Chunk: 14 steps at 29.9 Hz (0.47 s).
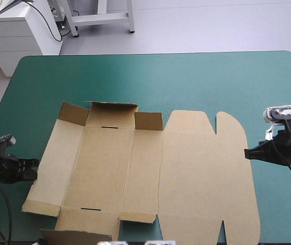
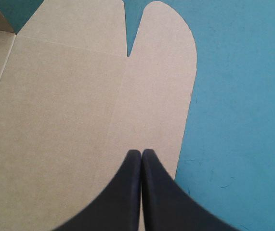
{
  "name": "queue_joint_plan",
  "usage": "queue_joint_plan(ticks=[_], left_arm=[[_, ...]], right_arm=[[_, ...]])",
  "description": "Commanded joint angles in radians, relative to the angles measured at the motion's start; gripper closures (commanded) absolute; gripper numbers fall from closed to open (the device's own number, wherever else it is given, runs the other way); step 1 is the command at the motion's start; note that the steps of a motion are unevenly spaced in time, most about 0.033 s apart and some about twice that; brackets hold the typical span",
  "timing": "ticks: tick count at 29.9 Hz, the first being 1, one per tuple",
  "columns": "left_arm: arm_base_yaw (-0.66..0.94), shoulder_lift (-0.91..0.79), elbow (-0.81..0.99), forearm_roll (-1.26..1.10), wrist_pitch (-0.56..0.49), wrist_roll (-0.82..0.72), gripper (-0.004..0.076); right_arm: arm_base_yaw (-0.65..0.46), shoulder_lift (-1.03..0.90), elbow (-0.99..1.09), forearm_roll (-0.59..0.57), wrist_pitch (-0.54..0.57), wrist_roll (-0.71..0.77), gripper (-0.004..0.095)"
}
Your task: Fold the box
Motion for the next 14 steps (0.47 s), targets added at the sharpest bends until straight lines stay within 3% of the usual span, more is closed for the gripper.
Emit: queue_joint_plan(ticks=[1,14], left_arm=[[0.002,-0.022,-0.023,-0.013,0.02,-0.006,0.0707],[0.002,-0.022,-0.102,0.04,0.092,0.006,0.0706]], right_arm=[[-0.008,-0.01,-0.026,0.016,-0.039,-0.008,0.0928],[-0.008,-0.01,-0.026,0.016,-0.037,-0.024,0.0929]])
